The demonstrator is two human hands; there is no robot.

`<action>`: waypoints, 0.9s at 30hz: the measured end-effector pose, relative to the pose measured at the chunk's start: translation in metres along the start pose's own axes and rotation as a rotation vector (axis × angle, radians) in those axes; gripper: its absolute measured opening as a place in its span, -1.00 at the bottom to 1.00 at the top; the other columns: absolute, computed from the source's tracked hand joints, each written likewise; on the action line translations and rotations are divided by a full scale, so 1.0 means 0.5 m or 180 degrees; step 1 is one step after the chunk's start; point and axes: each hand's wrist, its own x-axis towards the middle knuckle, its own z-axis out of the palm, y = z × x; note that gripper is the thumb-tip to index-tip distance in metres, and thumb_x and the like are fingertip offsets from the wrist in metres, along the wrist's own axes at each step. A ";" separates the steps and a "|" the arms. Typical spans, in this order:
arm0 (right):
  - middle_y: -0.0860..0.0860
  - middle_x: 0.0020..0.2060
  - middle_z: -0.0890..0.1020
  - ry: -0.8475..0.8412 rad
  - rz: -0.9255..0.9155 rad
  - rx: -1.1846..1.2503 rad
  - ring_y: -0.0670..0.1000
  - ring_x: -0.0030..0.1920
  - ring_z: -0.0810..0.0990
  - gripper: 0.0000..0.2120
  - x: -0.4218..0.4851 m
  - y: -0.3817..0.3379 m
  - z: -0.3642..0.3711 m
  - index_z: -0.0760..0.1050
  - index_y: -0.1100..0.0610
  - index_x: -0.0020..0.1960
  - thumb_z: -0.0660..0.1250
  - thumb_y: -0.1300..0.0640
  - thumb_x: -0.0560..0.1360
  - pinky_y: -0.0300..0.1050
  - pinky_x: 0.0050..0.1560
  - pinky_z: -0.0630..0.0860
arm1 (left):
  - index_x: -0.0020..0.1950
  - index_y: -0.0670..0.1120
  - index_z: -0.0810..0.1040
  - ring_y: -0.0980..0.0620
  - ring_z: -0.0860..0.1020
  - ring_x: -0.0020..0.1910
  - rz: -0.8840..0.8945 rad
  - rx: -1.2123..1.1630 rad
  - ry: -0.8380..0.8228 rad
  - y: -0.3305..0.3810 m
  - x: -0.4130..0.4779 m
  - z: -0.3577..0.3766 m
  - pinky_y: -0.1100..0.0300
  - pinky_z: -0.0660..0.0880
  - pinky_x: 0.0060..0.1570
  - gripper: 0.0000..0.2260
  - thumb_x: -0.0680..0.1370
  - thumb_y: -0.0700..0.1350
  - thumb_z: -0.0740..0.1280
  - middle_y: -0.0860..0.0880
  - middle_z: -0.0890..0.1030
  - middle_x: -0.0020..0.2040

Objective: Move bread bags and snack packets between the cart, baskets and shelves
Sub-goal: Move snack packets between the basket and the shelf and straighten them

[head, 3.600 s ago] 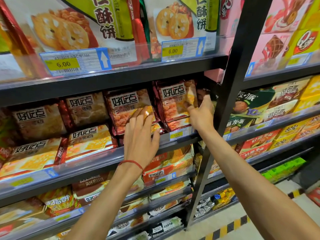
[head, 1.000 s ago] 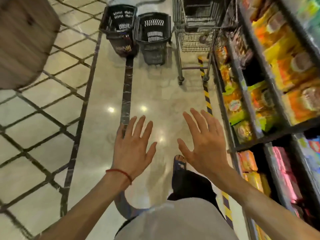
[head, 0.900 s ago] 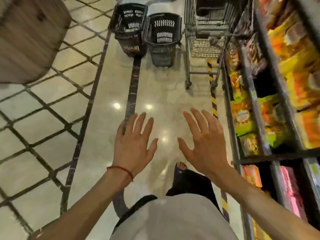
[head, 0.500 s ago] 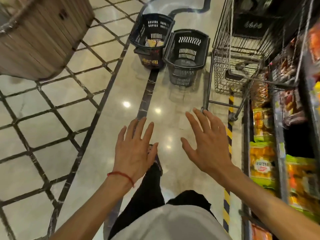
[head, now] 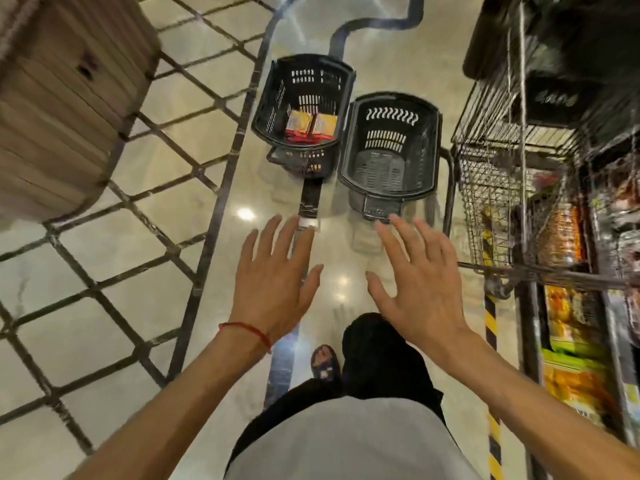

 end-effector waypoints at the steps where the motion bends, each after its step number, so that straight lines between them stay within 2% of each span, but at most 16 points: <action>1: 0.09 0.58 0.36 -0.0007 0.0024 0.0024 0.22 0.58 0.28 -0.35 0.048 0.005 0.010 0.31 0.09 0.61 0.22 -0.18 0.60 0.25 0.57 0.20 | 0.55 -0.06 0.39 -0.19 0.26 0.57 0.0022 0.0004 -0.0027 -0.019 0.048 0.006 -0.20 0.25 0.49 -0.48 0.66 0.18 0.16 -0.15 0.36 0.57; 6: 0.08 0.58 0.35 -0.0044 0.0055 0.0048 0.19 0.60 0.25 -0.34 0.305 0.045 0.077 0.29 0.05 0.63 0.30 -0.15 0.59 0.19 0.61 0.11 | 0.57 -0.02 0.35 -0.19 0.25 0.58 -0.0051 0.0103 -0.0191 -0.112 0.297 0.036 -0.20 0.23 0.50 -0.46 0.64 0.18 0.23 -0.14 0.33 0.58; 11: 0.08 0.57 0.37 -0.0243 0.0013 0.0087 0.20 0.60 0.26 -0.37 0.572 0.090 0.130 0.30 0.06 0.61 0.25 -0.16 0.61 0.21 0.61 0.13 | 0.54 -0.05 0.37 -0.21 0.27 0.55 0.0035 0.0205 -0.0272 -0.192 0.537 0.046 -0.22 0.28 0.47 -0.48 0.63 0.13 0.26 -0.16 0.37 0.55; 14: 0.09 0.57 0.37 -0.0381 -0.0236 -0.0111 0.21 0.59 0.27 -0.35 0.709 0.100 0.157 0.28 0.06 0.63 0.21 -0.18 0.61 0.20 0.61 0.14 | 0.56 -0.03 0.35 -0.20 0.23 0.58 -0.0011 0.0195 -0.0368 -0.246 0.653 0.063 -0.21 0.24 0.50 -0.48 0.65 0.14 0.22 -0.16 0.32 0.58; 18: 0.10 0.54 0.43 -0.0338 -0.0236 0.0045 0.21 0.57 0.32 -0.40 0.861 0.088 0.195 0.36 0.08 0.60 0.22 -0.16 0.62 0.20 0.60 0.17 | 0.59 -0.03 0.33 -0.19 0.22 0.59 -0.0084 0.0085 -0.0500 -0.327 0.785 0.090 -0.19 0.18 0.52 -0.47 0.66 0.15 0.19 -0.14 0.31 0.60; 22: 0.11 0.51 0.46 -0.0280 -0.0100 0.0115 0.22 0.55 0.35 -0.40 1.004 0.057 0.268 0.38 0.11 0.58 0.29 -0.11 0.61 0.20 0.59 0.16 | 0.58 -0.04 0.34 -0.19 0.23 0.57 0.0022 -0.0083 -0.0661 -0.431 0.927 0.154 -0.21 0.24 0.49 -0.47 0.65 0.14 0.21 -0.15 0.34 0.57; 27: 0.10 0.53 0.44 -0.0388 0.0374 -0.0001 0.21 0.56 0.34 -0.41 1.156 0.012 0.388 0.39 0.11 0.57 0.31 -0.11 0.61 0.22 0.58 0.19 | 0.58 -0.04 0.35 -0.19 0.26 0.57 0.0457 -0.0091 -0.0999 -0.546 1.098 0.258 -0.23 0.26 0.47 -0.44 0.62 0.17 0.22 -0.13 0.35 0.58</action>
